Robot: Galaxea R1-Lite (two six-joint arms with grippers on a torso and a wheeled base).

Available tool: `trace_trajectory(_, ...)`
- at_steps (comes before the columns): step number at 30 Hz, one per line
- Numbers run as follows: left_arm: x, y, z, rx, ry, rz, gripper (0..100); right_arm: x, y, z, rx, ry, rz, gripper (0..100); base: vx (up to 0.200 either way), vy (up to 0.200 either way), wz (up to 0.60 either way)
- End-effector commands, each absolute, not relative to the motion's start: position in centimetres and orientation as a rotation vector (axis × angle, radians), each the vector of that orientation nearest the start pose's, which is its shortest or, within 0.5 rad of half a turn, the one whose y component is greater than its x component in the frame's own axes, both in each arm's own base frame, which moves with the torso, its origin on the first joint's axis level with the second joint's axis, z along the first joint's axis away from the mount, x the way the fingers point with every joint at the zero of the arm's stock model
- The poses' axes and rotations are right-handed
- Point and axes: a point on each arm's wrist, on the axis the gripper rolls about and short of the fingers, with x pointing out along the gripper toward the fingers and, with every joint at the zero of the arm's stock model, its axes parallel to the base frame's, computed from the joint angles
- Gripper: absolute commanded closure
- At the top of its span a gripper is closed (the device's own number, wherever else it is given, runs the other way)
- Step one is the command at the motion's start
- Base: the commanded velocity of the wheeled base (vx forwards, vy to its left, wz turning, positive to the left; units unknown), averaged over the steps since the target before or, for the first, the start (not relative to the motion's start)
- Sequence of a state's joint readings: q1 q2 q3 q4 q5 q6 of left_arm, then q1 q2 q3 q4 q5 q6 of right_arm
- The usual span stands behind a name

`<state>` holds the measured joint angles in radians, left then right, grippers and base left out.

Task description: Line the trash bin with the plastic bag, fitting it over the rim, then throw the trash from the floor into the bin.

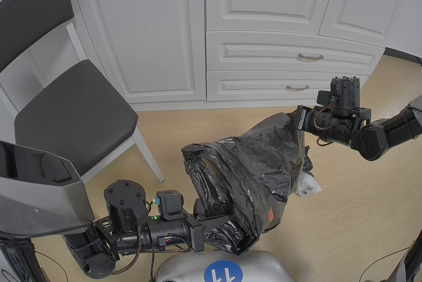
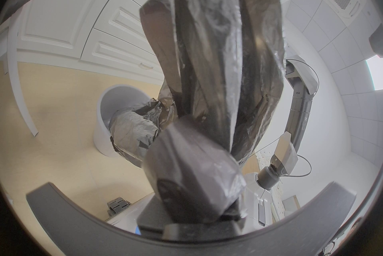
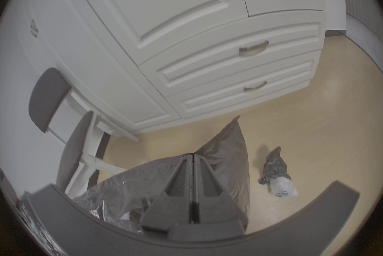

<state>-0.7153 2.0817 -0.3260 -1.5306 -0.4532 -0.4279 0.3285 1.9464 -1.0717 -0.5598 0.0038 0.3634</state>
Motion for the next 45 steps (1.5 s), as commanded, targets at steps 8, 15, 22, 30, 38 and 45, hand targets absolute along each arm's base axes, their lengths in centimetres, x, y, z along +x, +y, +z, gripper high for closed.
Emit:
trace_trajectory(8, 24.1, -19.5, 4.6, -0.372, 0.44, -1.002, 100, 35.2, 16.0, 11.5, 0.222, 0.511, 0.344, 100, 0.0, 0.0, 0.0)
trace_trajectory(15, 25.1, -19.6, 4.6, -0.424, 0.433, -0.947, 100, 34.8, 17.7, 8.6, 0.182, 0.599, 0.371, 100, 0.0, 0.0, 0.0)
trace_trajectory(22, 25.2, -19.6, 4.5, -0.425, 0.435, -0.947, 100, 34.8, 18.5, 5.3, 0.134, 0.685, 0.388, 100, 0.0, 0.0, 0.0)
trace_trajectory(30, 25.4, -19.7, 4.4, -0.426, 0.436, -0.945, 100, 35.2, 18.5, 2.2, 0.063, 0.747, 0.389, 100, 0.0, 0.0, 0.0)
trace_trajectory(38, 25.7, -20.2, 4.1, -0.427, 0.431, -0.936, 100, 36.8, 18.9, 0.1, 0.086, 0.758, 0.377, 100, 0.0, 0.0, 0.0)
trace_trajectory(45, 26.5, -21.1, 4.3, -0.468, 0.395, -0.876, 100, 39.1, 19.2, 0.0, 0.302, 0.688, 0.368, 100, 0.0, 0.0, 0.0)
